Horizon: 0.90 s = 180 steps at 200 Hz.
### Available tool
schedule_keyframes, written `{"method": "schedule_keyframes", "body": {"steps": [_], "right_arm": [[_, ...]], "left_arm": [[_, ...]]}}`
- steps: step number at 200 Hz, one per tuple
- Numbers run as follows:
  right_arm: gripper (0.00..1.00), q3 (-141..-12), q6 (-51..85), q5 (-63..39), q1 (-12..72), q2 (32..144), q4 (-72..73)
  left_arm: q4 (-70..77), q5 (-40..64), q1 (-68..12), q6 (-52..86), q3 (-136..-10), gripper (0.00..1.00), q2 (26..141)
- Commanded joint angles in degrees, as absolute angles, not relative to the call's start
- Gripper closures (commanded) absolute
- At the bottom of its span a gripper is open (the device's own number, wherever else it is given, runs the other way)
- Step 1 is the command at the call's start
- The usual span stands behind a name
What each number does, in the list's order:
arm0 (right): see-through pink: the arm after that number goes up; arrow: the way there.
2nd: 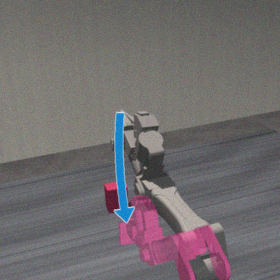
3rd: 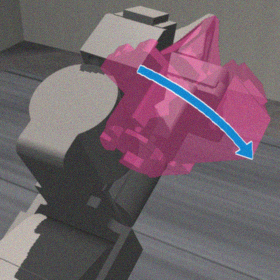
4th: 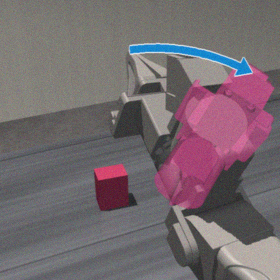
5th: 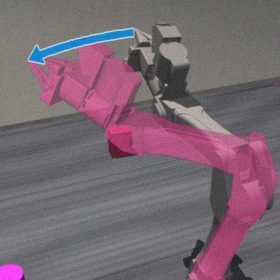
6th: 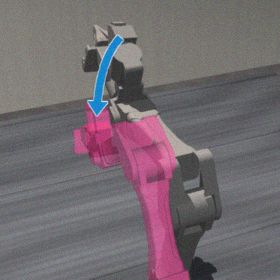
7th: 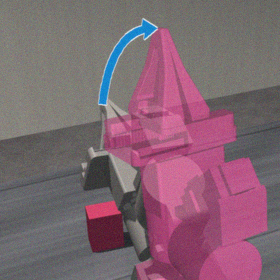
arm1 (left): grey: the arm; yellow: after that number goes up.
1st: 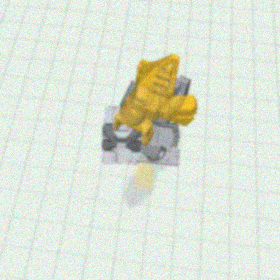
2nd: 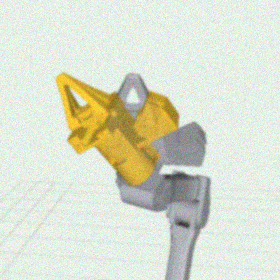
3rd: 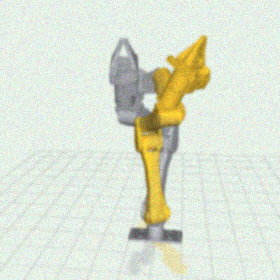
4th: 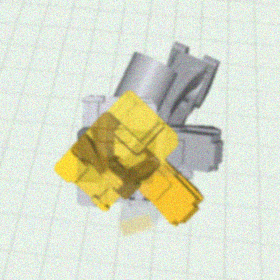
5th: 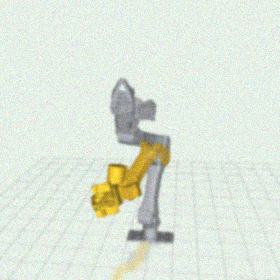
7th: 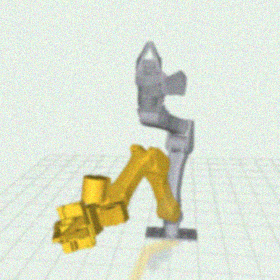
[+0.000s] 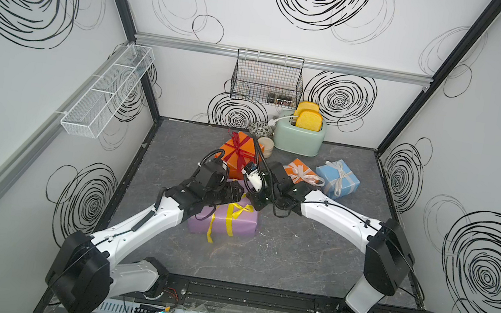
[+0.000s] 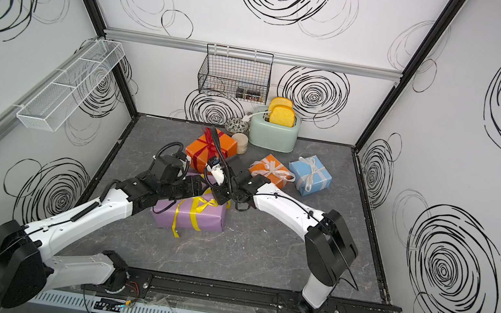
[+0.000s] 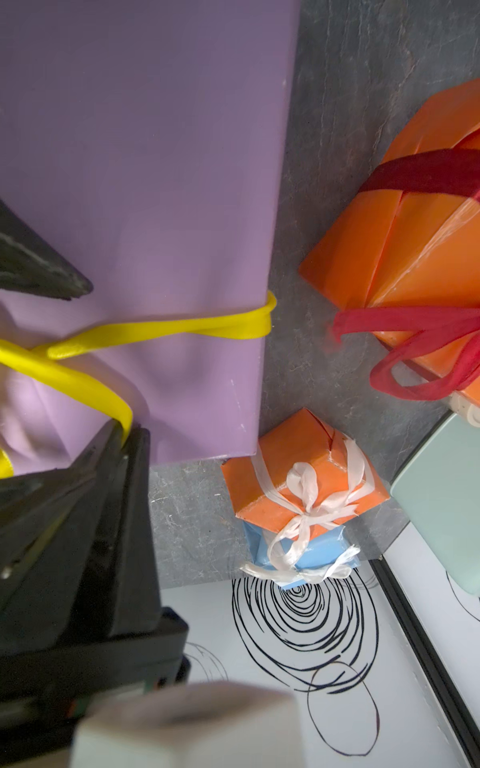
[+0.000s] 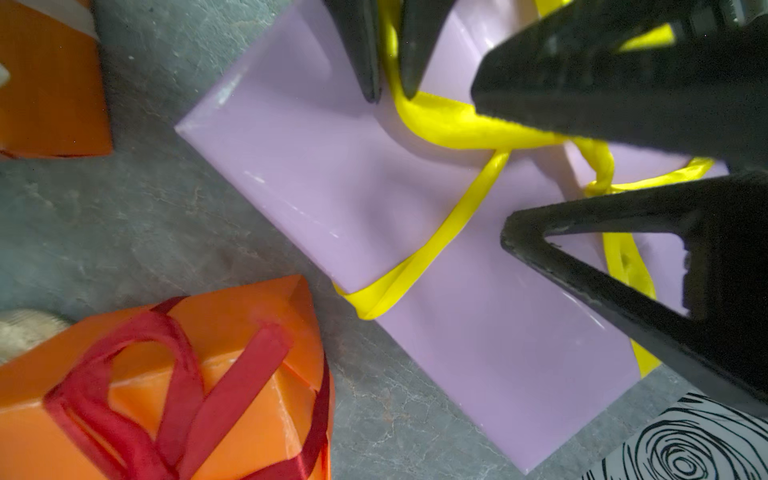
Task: Untie the ribbon bows on the gift boxes
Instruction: Untie the ribbon from the gift box.
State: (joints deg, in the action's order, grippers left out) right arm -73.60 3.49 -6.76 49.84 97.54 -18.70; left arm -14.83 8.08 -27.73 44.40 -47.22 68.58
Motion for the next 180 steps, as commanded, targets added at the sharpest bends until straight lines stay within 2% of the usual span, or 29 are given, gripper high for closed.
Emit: {"method": "schedule_keyframes", "body": {"steps": [1, 68, 106, 146, 180], "right_arm": [[0.95, -69.45, 6.88, -3.41, 50.71, 93.95, -17.88], [0.99, -59.16, 12.74, -4.1, 48.91, 83.27, -10.47], [0.99, -52.56, 15.88, -6.3, 44.43, 77.88, -6.53], [0.99, -40.89, 19.89, -13.4, 38.18, 69.88, 3.32], [0.99, -34.85, 20.75, -13.75, 36.86, 65.82, 10.04]], "left_arm": [[-13.01, 7.91, -27.38, 43.86, -47.17, 0.31, 69.25], [-13.39, 6.56, -27.23, 43.51, -47.18, 0.31, 69.1], [-13.72, 5.18, -27.25, 43.33, -47.22, 0.31, 68.92], [-13.69, 5.06, -27.08, 43.15, -47.29, 0.31, 69.14], [-13.39, 5.63, -26.72, 42.74, -47.29, 0.31, 69.35]]}}
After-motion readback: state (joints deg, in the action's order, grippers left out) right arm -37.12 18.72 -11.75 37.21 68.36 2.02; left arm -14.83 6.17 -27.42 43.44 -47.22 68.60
